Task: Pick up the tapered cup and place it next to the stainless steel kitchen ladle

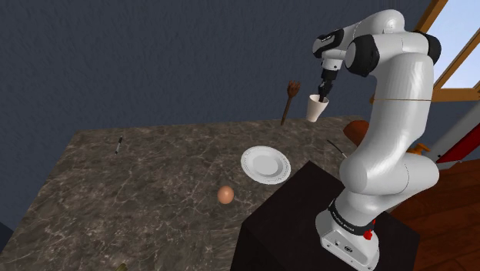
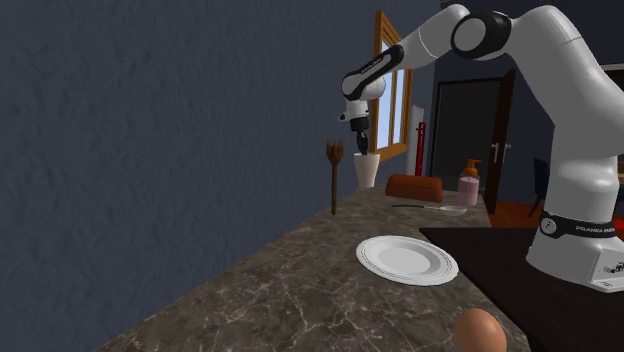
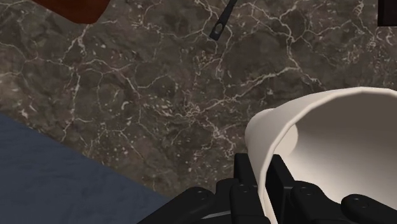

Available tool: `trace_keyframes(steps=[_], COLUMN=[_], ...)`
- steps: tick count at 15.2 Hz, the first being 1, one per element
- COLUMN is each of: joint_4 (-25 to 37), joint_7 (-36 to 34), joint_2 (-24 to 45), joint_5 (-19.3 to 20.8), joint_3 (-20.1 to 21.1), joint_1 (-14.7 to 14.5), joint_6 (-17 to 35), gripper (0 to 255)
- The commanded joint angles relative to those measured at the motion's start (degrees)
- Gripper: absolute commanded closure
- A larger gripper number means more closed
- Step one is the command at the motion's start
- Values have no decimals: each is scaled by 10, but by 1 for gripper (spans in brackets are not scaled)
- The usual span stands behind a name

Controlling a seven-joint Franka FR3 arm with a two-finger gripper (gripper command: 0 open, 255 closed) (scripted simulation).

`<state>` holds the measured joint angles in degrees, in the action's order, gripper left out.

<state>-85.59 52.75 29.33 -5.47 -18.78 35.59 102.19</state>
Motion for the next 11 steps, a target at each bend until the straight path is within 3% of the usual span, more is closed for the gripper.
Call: trace_keyframes(steps=[1, 11], joint_4=[-9, -42], joint_7=[1, 3], joint_2=[4, 34], joint_5=[-1, -10], joint_3=[1, 6], joint_1=[0, 2], joint_6=[13, 75], gripper=[255, 255])
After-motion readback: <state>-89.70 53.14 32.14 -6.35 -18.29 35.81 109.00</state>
